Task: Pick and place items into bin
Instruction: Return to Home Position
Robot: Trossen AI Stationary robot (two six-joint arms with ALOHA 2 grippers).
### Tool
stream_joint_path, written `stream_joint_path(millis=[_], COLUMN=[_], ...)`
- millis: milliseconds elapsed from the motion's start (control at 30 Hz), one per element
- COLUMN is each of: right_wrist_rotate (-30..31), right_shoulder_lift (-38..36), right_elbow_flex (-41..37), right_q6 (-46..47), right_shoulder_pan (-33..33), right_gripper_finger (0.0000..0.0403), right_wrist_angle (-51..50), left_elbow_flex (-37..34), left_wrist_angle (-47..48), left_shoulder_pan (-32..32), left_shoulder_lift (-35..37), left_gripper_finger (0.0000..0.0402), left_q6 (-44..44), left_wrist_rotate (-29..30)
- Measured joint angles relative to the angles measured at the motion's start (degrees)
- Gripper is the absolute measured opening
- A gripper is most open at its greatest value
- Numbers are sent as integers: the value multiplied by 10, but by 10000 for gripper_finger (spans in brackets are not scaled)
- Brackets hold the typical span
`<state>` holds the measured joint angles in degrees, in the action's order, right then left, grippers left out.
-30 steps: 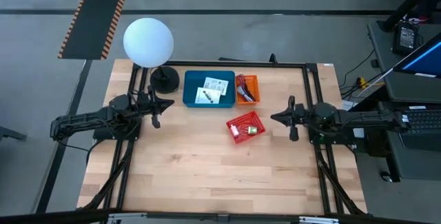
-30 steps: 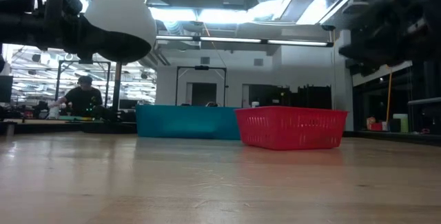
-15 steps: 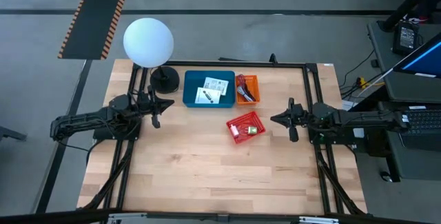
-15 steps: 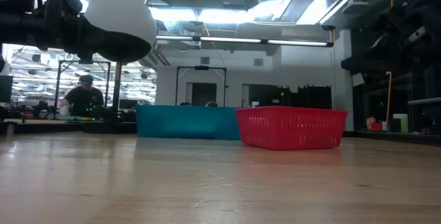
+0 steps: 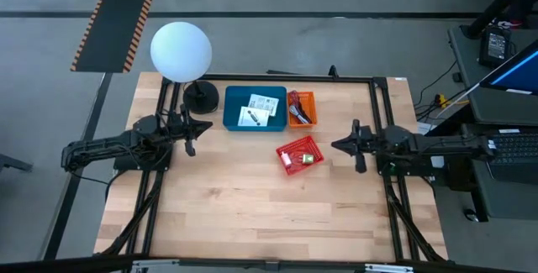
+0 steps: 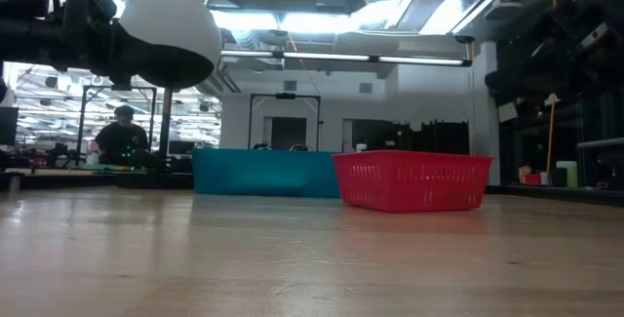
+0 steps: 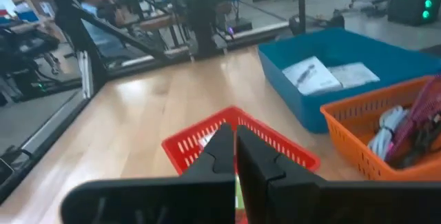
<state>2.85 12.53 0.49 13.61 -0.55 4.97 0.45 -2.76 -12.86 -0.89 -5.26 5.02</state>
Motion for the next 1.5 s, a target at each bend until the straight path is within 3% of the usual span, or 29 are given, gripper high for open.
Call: stream_joint_path(millis=[433, 567, 1500], right_wrist_rotate=[-21, -59, -60], right_shoulder_lift=[-124, -124, -124], right_elbow_flex=[-1, -1, -1], right_q6=[-52, -84, -124], right_shoulder_pan=[38, 39, 50], right_gripper_finger=[0, 1, 0], right_wrist_angle=[-34, -34, -32], left_elbow_flex=[0, 0, 0], left_wrist_angle=[0, 0, 0], left_shoulder_pan=[0, 0, 0], left_shoulder_lift=[0, 0, 0], left_gripper_finger=[8, 7, 9], left_q6=[0, 0, 0], left_wrist_rotate=[0, 0, -1])
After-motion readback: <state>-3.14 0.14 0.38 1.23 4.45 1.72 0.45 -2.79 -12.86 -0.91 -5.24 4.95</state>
